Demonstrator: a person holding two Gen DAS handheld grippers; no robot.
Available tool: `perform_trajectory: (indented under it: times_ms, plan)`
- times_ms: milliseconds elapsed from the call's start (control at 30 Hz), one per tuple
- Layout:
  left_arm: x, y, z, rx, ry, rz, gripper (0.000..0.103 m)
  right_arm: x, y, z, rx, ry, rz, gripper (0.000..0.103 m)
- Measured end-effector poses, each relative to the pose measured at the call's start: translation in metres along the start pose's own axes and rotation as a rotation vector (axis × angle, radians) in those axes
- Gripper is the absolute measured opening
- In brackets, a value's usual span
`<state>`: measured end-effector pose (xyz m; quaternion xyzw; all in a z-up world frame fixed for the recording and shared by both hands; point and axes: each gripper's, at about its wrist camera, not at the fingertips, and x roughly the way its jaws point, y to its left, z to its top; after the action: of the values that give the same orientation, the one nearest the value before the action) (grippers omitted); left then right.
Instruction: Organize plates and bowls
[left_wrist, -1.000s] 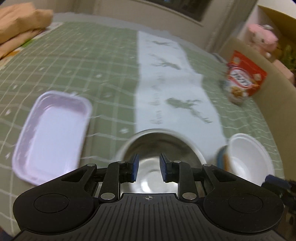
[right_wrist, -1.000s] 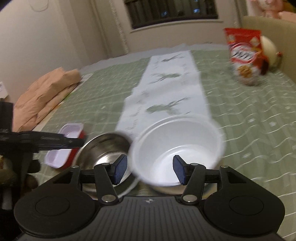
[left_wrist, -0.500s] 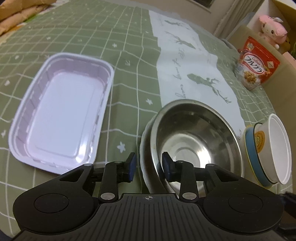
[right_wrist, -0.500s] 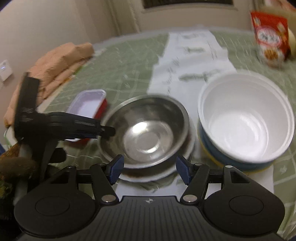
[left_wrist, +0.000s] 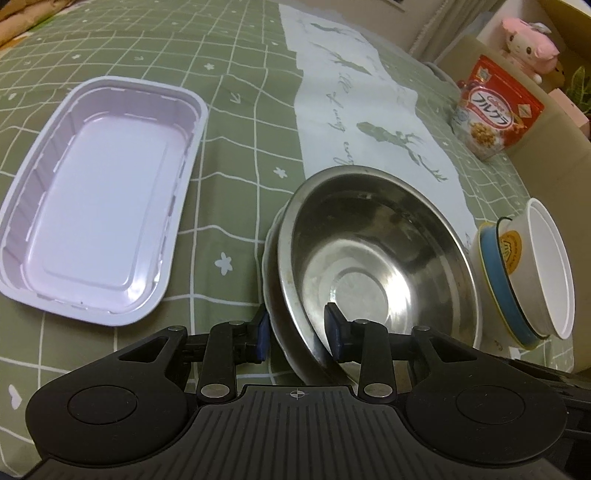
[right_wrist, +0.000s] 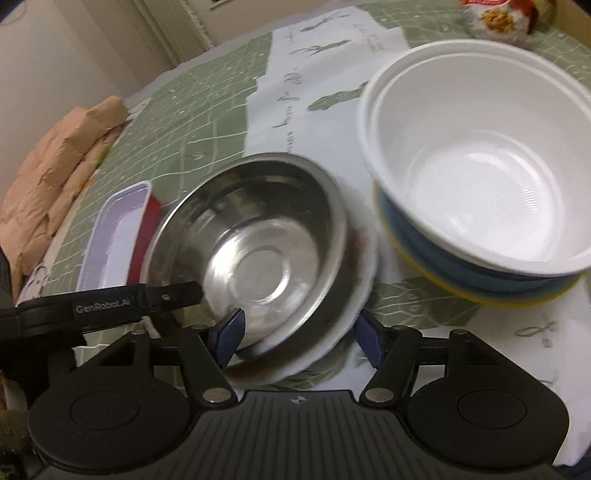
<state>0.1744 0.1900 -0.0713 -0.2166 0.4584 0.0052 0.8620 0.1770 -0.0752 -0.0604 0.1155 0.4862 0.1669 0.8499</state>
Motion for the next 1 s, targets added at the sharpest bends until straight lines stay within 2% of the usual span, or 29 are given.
perform_trajectory:
  times_ms: [200,667,867,1000]
  plan:
    - [0.0,0.005,0.001,-0.014,-0.003,-0.015,0.035,0.01,0.005,0.002,-0.023,0.007,-0.012,0.068]
    - [-0.005,0.021,0.01,-0.053,-0.028,0.02,0.035,0.029,0.026,0.01,-0.076,-0.001,-0.009,0.068]
    - [-0.005,0.02,0.011,-0.049,-0.027,0.023,0.035,0.026,0.023,0.008,-0.09,-0.003,0.002,0.067]
    - [-0.009,0.018,0.009,-0.045,-0.031,0.029,0.034,0.016,0.026,0.004,-0.13,-0.037,-0.021,0.067]
